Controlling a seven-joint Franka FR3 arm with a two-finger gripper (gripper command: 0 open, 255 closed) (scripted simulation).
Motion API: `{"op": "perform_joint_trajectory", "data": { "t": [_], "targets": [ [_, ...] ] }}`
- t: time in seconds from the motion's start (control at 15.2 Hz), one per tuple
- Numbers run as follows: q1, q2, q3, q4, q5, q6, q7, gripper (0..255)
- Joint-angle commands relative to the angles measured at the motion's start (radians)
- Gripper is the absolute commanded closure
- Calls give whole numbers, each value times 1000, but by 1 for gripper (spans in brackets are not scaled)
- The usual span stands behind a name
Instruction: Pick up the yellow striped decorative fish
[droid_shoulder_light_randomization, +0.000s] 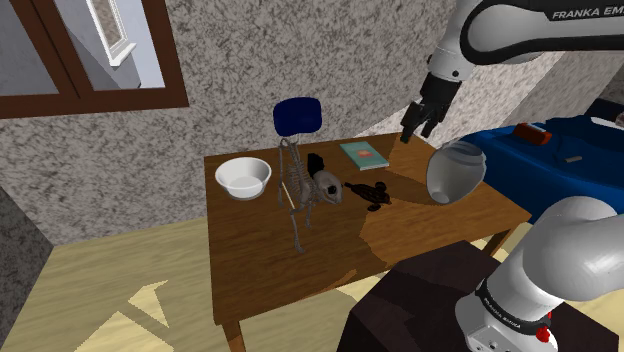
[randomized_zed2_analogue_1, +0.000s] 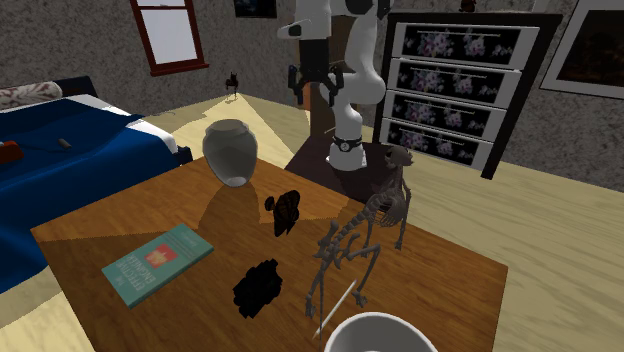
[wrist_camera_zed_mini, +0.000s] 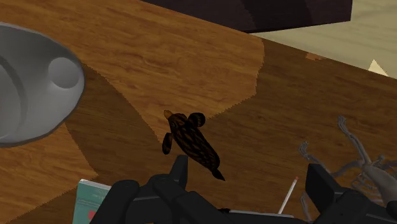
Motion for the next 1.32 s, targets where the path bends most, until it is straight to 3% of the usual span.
{"op": "perform_joint_trajectory", "data": {
  "t": [0.0,0.33,0.66,0.92,1.25],
  "targets": [
    [-5,46,-41,-26,2,70,-43,0],
    [-4,190,-137,-47,31,220,-151,0],
    [19,370,-235,-29,108,353,-286,0],
    [46,538,-306,17,223,434,-427,0],
    [52,770,-350,114,432,479,-637,0]
  ]
}}
